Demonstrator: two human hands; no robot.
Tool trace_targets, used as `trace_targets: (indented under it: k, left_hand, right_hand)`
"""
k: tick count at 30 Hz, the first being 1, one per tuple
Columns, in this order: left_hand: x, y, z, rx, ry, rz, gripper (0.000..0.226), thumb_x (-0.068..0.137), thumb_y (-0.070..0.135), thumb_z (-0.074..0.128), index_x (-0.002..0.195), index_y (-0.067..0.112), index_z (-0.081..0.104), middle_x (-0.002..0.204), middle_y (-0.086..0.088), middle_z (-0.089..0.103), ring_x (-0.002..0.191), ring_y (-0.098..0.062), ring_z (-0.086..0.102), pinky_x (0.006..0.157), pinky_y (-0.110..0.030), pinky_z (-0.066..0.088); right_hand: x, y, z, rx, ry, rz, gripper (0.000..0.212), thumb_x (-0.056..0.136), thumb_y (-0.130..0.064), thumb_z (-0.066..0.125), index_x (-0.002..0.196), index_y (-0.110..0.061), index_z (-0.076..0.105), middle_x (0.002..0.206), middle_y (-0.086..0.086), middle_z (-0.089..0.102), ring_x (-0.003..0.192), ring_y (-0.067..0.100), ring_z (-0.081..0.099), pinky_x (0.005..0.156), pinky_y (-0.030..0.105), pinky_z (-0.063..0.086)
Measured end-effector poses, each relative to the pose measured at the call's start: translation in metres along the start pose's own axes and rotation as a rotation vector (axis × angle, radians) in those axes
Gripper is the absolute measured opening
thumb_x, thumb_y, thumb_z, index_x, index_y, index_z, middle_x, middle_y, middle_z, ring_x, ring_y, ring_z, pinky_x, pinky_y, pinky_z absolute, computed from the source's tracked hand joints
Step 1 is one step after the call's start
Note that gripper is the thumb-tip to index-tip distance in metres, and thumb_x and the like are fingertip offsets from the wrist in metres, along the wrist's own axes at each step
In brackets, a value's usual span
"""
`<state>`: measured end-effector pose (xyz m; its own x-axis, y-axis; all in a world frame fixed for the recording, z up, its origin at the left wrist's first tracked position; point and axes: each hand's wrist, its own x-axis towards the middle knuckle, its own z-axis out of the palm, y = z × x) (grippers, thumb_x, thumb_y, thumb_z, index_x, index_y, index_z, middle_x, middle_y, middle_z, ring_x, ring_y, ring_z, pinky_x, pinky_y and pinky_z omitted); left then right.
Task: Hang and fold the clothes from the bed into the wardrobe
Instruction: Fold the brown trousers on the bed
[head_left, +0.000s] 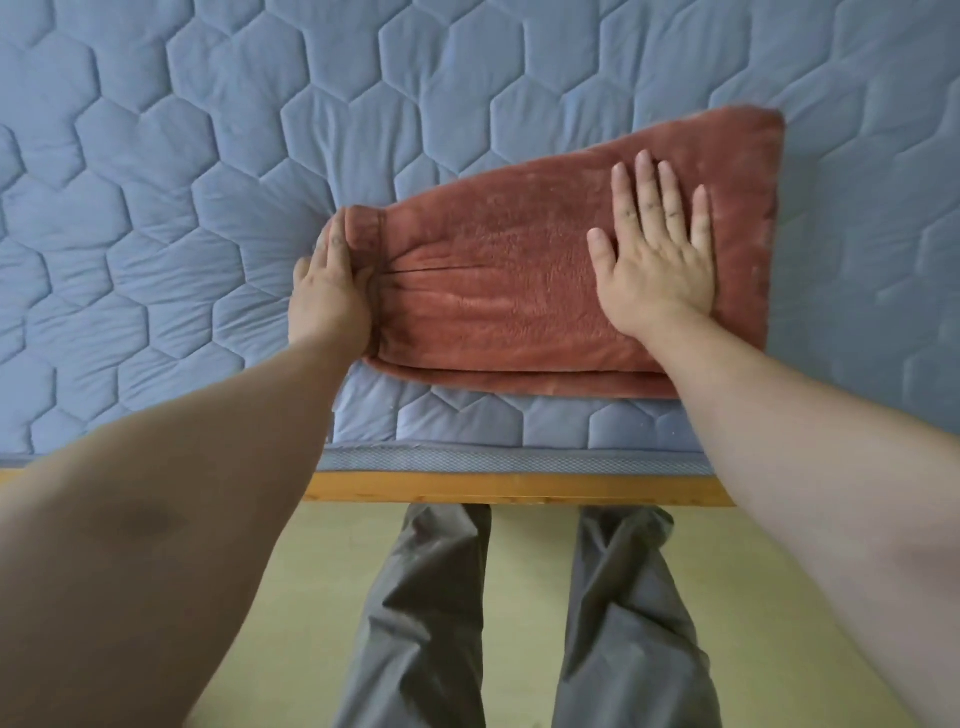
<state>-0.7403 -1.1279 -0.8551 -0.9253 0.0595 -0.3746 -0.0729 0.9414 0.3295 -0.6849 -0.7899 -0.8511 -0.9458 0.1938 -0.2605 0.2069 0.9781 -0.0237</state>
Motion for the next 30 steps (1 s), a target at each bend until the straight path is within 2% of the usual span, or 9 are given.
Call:
trace_targets:
  k: [5,8,11,14,17,19,22,25,30]
  left_hand:
    - [0.001,0.002,-0.001,0.028,-0.011,-0.014,0.068,0.1,0.029,0.041,0.161,0.014,0.016,0.166,-0.006,0.025,0.146,-0.034,0.033,0.119,-0.041,0.022]
    - [0.001,0.009,-0.004,0.036,-0.008,-0.04,0.068,0.1,0.027,0.042,0.161,0.014,0.015,0.166,-0.006,0.025,0.146,-0.035,0.033,0.12,-0.042,0.022]
    - [-0.002,0.02,-0.008,0.044,-0.003,-0.07,0.069,0.099,0.022,0.044,0.161,0.016,0.016,0.165,-0.007,0.026,0.143,-0.038,0.035,0.12,-0.046,0.024]
    - [-0.002,0.033,-0.016,0.039,-0.011,-0.145,0.069,0.096,0.019,0.046,0.159,0.02,0.021,0.158,-0.012,0.039,0.135,-0.043,0.043,0.112,-0.052,0.034]
    - [-0.001,0.051,-0.031,-0.029,0.009,-0.235,0.067,0.09,0.018,0.051,0.153,0.027,0.031,0.143,-0.014,0.055,0.127,-0.042,0.053,0.106,-0.051,0.043]
    - [-0.002,0.064,-0.038,-0.063,0.049,-0.322,0.078,0.087,0.015,0.055,0.158,0.024,0.023,0.151,-0.013,0.047,0.136,-0.037,0.048,0.112,-0.047,0.038]
    - [-0.019,0.099,-0.04,0.085,0.18,-0.393,0.091,0.084,0.015,0.063,0.161,0.016,0.014,0.167,-0.011,0.017,0.149,-0.034,0.03,0.123,-0.05,0.018]
    - [-0.04,0.144,-0.02,0.159,0.352,-0.204,0.077,0.088,0.009,0.052,0.159,0.014,0.021,0.169,-0.01,0.012,0.154,-0.029,0.018,0.126,-0.05,0.003]
    - [-0.066,0.226,0.041,0.088,0.295,0.295,0.057,0.099,0.025,0.045,0.154,0.013,0.037,0.164,-0.005,0.031,0.154,-0.022,0.022,0.126,-0.049,0.011]
  right_hand:
    - [-0.005,0.054,0.001,0.001,0.011,0.121,0.067,0.105,-0.055,0.011,0.162,-0.023,-0.001,0.17,-0.004,-0.006,0.157,0.017,-0.007,0.123,0.057,-0.005]
    - [-0.008,0.08,0.005,0.104,0.01,0.299,0.07,0.103,-0.057,0.013,0.162,-0.024,-0.004,0.17,0.001,-0.008,0.157,0.023,-0.002,0.122,0.062,-0.003]
    - [-0.014,0.1,0.006,0.204,-0.018,0.43,0.077,0.101,-0.06,0.011,0.162,-0.014,0.001,0.17,0.008,-0.003,0.157,0.022,0.001,0.123,0.061,0.003]
    - [-0.019,0.106,0.0,0.227,0.005,0.424,0.076,0.102,-0.059,0.014,0.159,-0.009,0.022,0.169,0.011,0.008,0.153,0.028,0.02,0.122,0.053,0.013]
    - [-0.024,0.107,-0.008,0.302,0.153,0.453,0.068,0.104,-0.055,0.021,0.138,-0.005,0.053,0.155,0.018,0.038,0.135,0.037,0.044,0.111,0.047,0.03]
    - [-0.026,0.107,-0.011,0.467,0.181,0.475,0.065,0.107,-0.048,0.026,0.122,0.004,0.062,0.134,0.027,0.054,0.124,0.04,0.049,0.106,0.045,0.035]
    - [-0.031,0.107,-0.019,0.692,0.093,0.577,0.067,0.109,-0.047,0.024,0.11,0.005,0.066,0.117,0.03,0.063,0.114,0.043,0.056,0.094,0.043,0.041]
    - [-0.037,0.106,-0.028,0.82,-0.066,0.648,0.071,0.109,-0.05,0.018,0.116,0.002,0.065,0.121,0.028,0.065,0.114,0.044,0.058,0.091,0.043,0.044]
    - [-0.042,0.11,-0.032,1.043,-0.21,0.684,0.071,0.104,-0.061,0.028,0.128,-0.005,0.064,0.128,0.019,0.065,0.123,0.036,0.057,0.1,0.04,0.045]
